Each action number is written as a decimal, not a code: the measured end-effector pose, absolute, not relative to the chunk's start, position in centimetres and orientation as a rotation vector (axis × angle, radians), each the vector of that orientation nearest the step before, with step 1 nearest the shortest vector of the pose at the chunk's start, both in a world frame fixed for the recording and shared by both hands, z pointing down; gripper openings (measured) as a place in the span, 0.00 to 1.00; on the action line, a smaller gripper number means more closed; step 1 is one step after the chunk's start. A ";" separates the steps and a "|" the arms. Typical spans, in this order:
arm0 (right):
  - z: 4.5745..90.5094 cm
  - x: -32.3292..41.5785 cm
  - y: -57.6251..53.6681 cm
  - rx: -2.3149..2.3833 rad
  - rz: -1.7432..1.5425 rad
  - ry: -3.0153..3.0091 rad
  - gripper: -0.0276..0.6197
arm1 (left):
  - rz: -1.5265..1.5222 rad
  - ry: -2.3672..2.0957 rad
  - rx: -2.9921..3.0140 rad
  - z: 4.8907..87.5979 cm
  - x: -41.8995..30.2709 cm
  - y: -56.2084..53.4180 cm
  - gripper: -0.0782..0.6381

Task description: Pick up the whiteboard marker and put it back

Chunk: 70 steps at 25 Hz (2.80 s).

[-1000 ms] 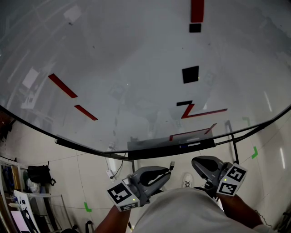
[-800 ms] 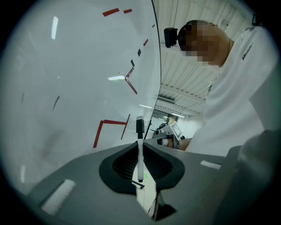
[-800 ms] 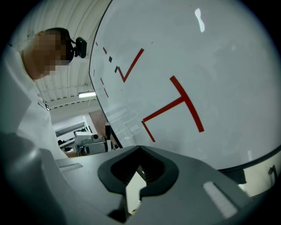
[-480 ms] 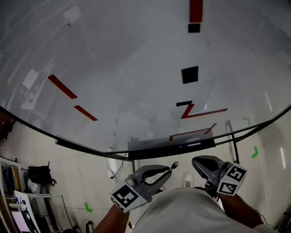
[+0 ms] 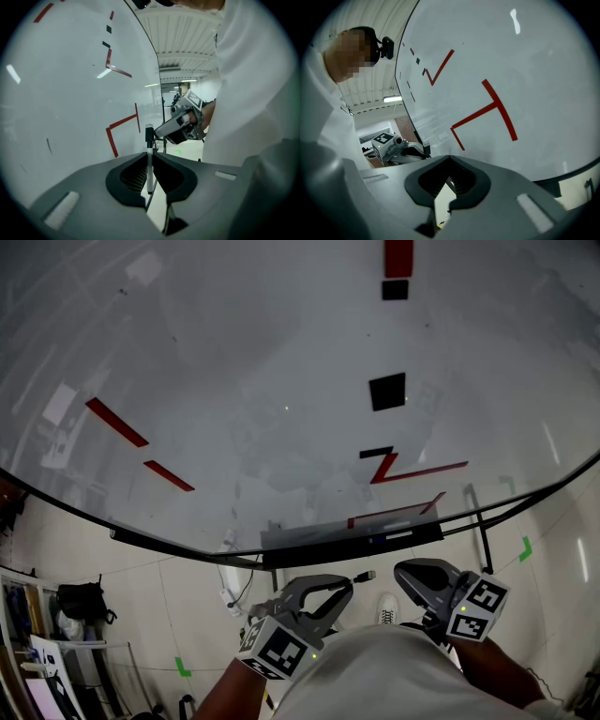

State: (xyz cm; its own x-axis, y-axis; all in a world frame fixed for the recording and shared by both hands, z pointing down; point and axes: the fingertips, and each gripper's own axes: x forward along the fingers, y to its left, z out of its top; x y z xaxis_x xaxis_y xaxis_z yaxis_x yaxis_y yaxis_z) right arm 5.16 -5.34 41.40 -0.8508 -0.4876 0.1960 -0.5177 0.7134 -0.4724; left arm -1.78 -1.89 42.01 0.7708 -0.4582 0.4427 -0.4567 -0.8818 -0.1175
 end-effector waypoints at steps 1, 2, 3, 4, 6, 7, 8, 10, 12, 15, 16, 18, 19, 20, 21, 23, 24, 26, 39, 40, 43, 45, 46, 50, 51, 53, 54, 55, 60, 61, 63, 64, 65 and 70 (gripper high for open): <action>41.4 5.2 -5.4 0.841 0.815 -2.853 0.05 | -0.769 0.762 -2.931 42.2 -1.8 -1.9 0.19; 41.5 5.2 -5.4 0.842 0.815 -2.853 0.05 | -0.796 0.760 -2.911 42.4 -1.8 -2.0 0.19; 41.5 5.2 -5.4 0.842 0.815 -2.853 0.05 | -0.821 0.760 -2.891 42.5 -1.8 -2.1 0.19; 41.5 5.2 -5.4 0.841 0.814 -2.853 0.05 | -0.846 0.762 -2.873 42.7 -1.9 -2.1 0.19; 41.4 5.2 -5.4 0.841 0.814 -2.854 0.05 | -0.896 0.783 -2.837 43.1 -2.1 -2.4 0.19; 41.4 5.2 -5.3 0.841 0.815 -2.855 0.05 | -0.921 0.797 -2.820 43.3 -2.3 -2.6 0.19; 41.4 5.2 -5.3 0.842 0.816 -2.856 0.05 | -0.943 0.808 -2.806 43.5 -2.4 -2.8 0.19; 41.4 5.3 -5.3 0.842 0.818 -2.856 0.05 | -0.970 0.815 -2.791 43.8 -2.5 -2.9 0.19; 41.5 5.4 -5.2 0.843 0.821 -2.854 0.05 | -0.984 0.808 -2.787 43.9 -2.5 -2.9 0.19; 41.6 5.5 -5.1 0.850 0.823 -2.853 0.05 | -1.029 0.789 -2.756 44.3 -2.4 -2.7 0.19; 41.6 5.6 -5.1 0.851 0.822 -2.854 0.05 | -1.055 0.782 -2.735 44.6 -2.5 -2.7 0.19; 41.6 5.6 -5.0 0.852 0.820 -2.854 0.05 | -1.124 0.764 -2.676 45.2 -2.6 -2.8 0.19; 41.6 5.6 -5.0 0.852 0.819 -2.855 0.05 | -1.164 0.752 -2.641 45.5 -2.6 -2.9 0.19; 41.6 5.6 -5.0 0.853 0.818 -2.856 0.05 | -1.202 0.738 -2.608 45.8 -2.7 -2.9 0.19; 41.6 5.6 -4.9 0.853 0.818 -2.857 0.05 | -1.235 0.721 -2.582 46.2 -2.7 -2.9 0.19; 41.5 5.6 -4.9 0.855 0.817 -2.859 0.05 | -1.281 0.689 -2.551 46.7 -2.7 -2.8 0.19; 41.5 5.7 -4.8 0.857 0.816 -2.860 0.05 | -1.297 0.677 -2.541 46.8 -2.7 -2.8 0.19; 41.5 5.8 -4.8 0.863 0.816 -2.860 0.05 | -1.326 0.660 -2.520 47.2 -2.7 -2.7 0.19; 41.4 6.5 -4.8 0.886 0.815 -2.862 0.05 | -1.542 0.619 -2.363 49.0 -3.5 -3.6 0.19; 41.4 6.5 -4.8 0.886 0.815 -2.862 0.05 | -1.554 0.614 -2.349 49.1 -3.6 -3.6 0.19; 41.5 6.5 -4.7 0.882 0.815 -2.862 0.05 | -1.584 0.600 -2.315 49.6 -3.7 -3.8 0.19; 41.4 6.5 -4.7 0.881 0.814 -2.864 0.05 | -1.604 0.593 -2.291 50.0 -3.8 -4.0 0.19; 41.4 6.5 -4.7 0.880 0.814 -2.864 0.05 | -1.612 0.588 -2.283 50.2 -3.8 -4.1 0.19; 41.5 6.7 -4.7 0.878 0.815 -2.861 0.05 | -1.623 0.580 -2.281 50.7 -3.6 -4.3 0.19; 41.5 6.8 -4.7 0.879 0.816 -2.859 0.05 | -1.624 0.579 -2.280 50.7 -3.6 -4.3 0.19; 41.5 6.9 -4.7 0.883 0.816 -2.856 0.05 | -1.626 0.576 -2.284 51.0 -3.4 -4.4 0.19; 41.5 7.0 -4.7 0.885 0.815 -2.855 0.05 | -1.628 0.577 -2.285 51.3 -3.4 -4.6 0.19; 41.5 7.0 -4.7 0.885 0.814 -2.855 0.05 | -1.633 0.581 -2.284 51.6 -3.5 -4.8 0.19; 41.4 7.5 -4.8 0.896 0.811 -2.852 0.05 | -1.677 0.604 -2.292 53.4 -4.1 -6.0 0.19; 41.5 7.6 -4.8 0.901 0.813 -2.850 0.05 | -1.681 0.607 -2.292 53.6 -4.1 -6.3 0.19; 41.6 7.8 -4.8 0.911 0.818 -2.846 0.05 | -1.684 0.608 -2.291 54.0 -4.0 -6.6 0.19; 41.6 7.9 -4.8 0.915 0.819 -2.845 0.05 | -1.687 0.606 -2.291 54.3 -4.0 -6.6 0.19; 41.6 8.0 -4.8 0.917 0.819 -2.845 0.05 | -1.691 0.602 -2.291 54.6 -4.0 -6.7 0.19; 41.6 8.2 -4.8 0.925 0.791 -2.840 0.05 | -1.719 0.588 -2.291 55.9 -4.1 -6.9 0.19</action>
State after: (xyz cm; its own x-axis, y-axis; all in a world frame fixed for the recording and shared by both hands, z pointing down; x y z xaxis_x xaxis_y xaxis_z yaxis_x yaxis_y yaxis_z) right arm 8.18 -4.75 41.58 -0.8193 -0.5369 0.2010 -0.5635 0.6897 -0.4547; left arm -4.12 -6.85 55.91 0.2368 -0.4384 0.8670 -0.1848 -0.8964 -0.4028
